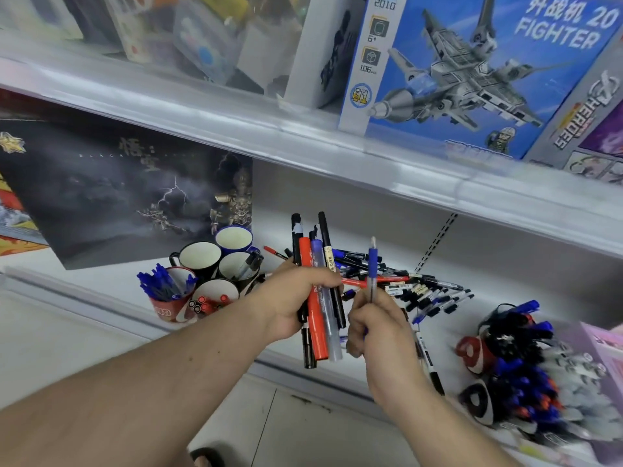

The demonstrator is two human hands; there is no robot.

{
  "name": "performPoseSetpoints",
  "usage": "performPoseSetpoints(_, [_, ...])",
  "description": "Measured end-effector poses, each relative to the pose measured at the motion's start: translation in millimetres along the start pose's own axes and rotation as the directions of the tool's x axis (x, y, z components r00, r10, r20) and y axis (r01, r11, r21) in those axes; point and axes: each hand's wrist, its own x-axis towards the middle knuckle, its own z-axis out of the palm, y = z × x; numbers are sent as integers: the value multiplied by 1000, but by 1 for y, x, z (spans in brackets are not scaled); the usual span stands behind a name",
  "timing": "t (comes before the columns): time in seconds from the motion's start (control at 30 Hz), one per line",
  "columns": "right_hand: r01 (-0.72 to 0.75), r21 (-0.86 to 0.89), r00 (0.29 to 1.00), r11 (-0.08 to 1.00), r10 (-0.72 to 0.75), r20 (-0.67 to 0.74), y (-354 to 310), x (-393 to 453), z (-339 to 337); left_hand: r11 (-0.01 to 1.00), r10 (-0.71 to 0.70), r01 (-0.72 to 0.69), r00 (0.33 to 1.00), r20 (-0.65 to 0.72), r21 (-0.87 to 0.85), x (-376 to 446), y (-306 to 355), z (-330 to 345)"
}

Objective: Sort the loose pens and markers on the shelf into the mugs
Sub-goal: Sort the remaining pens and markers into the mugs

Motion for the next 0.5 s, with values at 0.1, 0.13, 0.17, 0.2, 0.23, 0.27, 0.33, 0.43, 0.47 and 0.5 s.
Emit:
performPoseSetpoints(0.1, [174, -246, 985, 954, -167, 48, 1, -13, -4, 993, -13, 10, 1000, -24, -116, 2, 2, 8])
performPoseSetpoints(0.13, [210, -306, 978, 929, -196, 75, 2, -15, -4, 988, -17, 14, 1000, -20, -151, 3, 3, 9])
performPoseSetpoints(0.17, [229, -338, 973, 913, -209, 94, 3, -15, -4, 983, -18, 13, 1000, -23, -185, 4, 3, 11])
performPoseSetpoints(0.2, [243, -357, 970, 902, -219, 105, 4, -15, -4, 977, -18, 9, 999, -38, -214, 4, 4, 12])
performPoseSetpoints(0.23, [247, -385, 969, 889, -224, 103, 5, -14, -5, 972, -20, 5, 998, -61, -236, 4, 4, 14])
performPoseSetpoints(0.27, [252, -417, 968, 873, -233, 98, 5, -13, -5, 968, -25, 2, 996, -86, -251, 4, 4, 15])
performPoseSetpoints(0.33, [272, -519, 961, 810, -261, 97, 4, -11, -7, 963, -20, -14, 992, -123, -268, 5, 1, 16])
performPoseSetpoints(0.43, [287, -654, 956, 700, -255, 146, 1, -8, -8, 963, 11, -54, 986, -164, -264, 3, -1, 19])
performPoseSetpoints(0.47, [276, -659, 960, 700, -234, 154, 0, -7, -8, 968, 20, -65, 982, -185, -244, 3, -2, 20])
performPoseSetpoints(0.5, [258, -643, 966, 721, -207, 155, -1, -6, -9, 972, 24, -70, 980, -199, -225, 2, -2, 21])
